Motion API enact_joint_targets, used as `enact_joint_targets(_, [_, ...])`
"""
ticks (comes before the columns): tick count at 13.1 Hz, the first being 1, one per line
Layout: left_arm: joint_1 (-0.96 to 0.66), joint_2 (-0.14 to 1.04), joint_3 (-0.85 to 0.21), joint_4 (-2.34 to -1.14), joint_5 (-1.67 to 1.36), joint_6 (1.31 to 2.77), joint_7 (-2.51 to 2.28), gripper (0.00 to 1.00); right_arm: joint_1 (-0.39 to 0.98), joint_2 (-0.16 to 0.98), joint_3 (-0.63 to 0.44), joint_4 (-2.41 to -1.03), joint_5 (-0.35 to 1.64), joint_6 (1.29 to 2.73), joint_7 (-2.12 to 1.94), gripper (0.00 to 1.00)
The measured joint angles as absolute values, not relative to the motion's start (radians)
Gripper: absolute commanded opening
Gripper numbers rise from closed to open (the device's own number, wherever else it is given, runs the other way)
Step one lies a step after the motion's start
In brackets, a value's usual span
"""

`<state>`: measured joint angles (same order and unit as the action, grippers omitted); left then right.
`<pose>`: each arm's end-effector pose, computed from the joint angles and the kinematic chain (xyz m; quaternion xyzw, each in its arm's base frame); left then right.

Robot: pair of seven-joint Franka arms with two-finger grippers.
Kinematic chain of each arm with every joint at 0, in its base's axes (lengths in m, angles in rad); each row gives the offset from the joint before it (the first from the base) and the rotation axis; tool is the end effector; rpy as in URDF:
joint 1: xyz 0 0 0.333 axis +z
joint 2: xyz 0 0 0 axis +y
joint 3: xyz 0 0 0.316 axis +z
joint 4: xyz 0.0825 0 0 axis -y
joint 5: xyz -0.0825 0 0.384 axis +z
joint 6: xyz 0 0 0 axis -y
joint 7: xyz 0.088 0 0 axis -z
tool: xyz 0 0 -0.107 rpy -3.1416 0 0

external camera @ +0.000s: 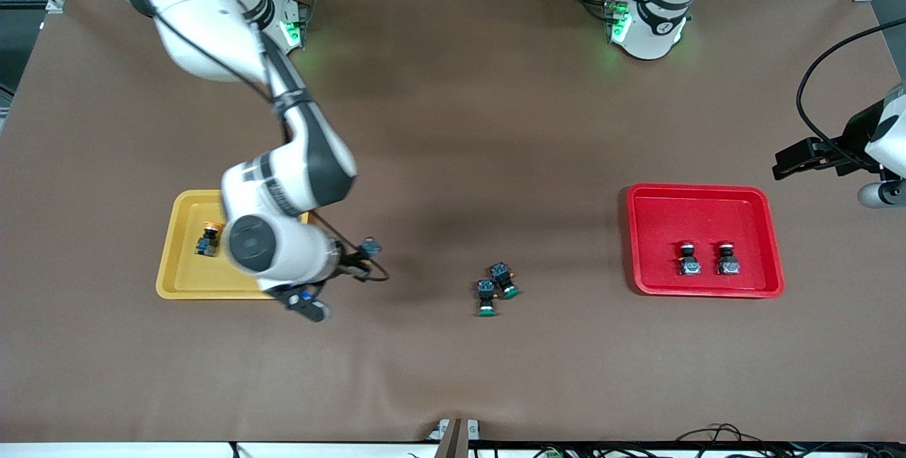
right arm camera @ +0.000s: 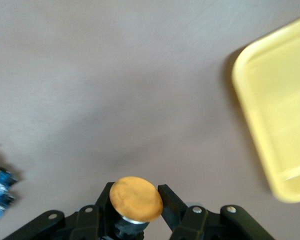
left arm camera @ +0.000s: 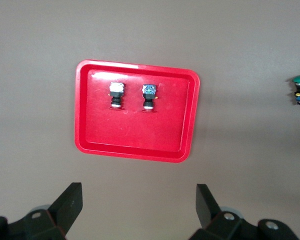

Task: Place red and yellow buttons in trays
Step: 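Carry the yellow button to the yellow tray with the right gripper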

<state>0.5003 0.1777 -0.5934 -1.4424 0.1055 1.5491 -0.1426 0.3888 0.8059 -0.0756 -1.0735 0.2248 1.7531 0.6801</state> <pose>0.5982 -0.0136 0.5961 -0.9994 -0.0275 0.0200 0.0056 0.7018 0.2669 0.3392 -0.9748 0.1985 0.0933 0.0416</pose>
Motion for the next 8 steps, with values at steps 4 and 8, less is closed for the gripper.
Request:
enact_joint_targets(4, [0.499,0.135,-0.595,-1.467,0.105,1.565,-0.143,1.00,0.263,0.679,-0.076,-1.283,0.231,1.767,0.331,0.00])
enact_joint_targets(8, [0.499,0.083,-0.595,-1.548,0.098,1.636,-0.143,1.00,0.184,0.551,-0.077,-1.618,0.231,1.994,0.047,0.00])
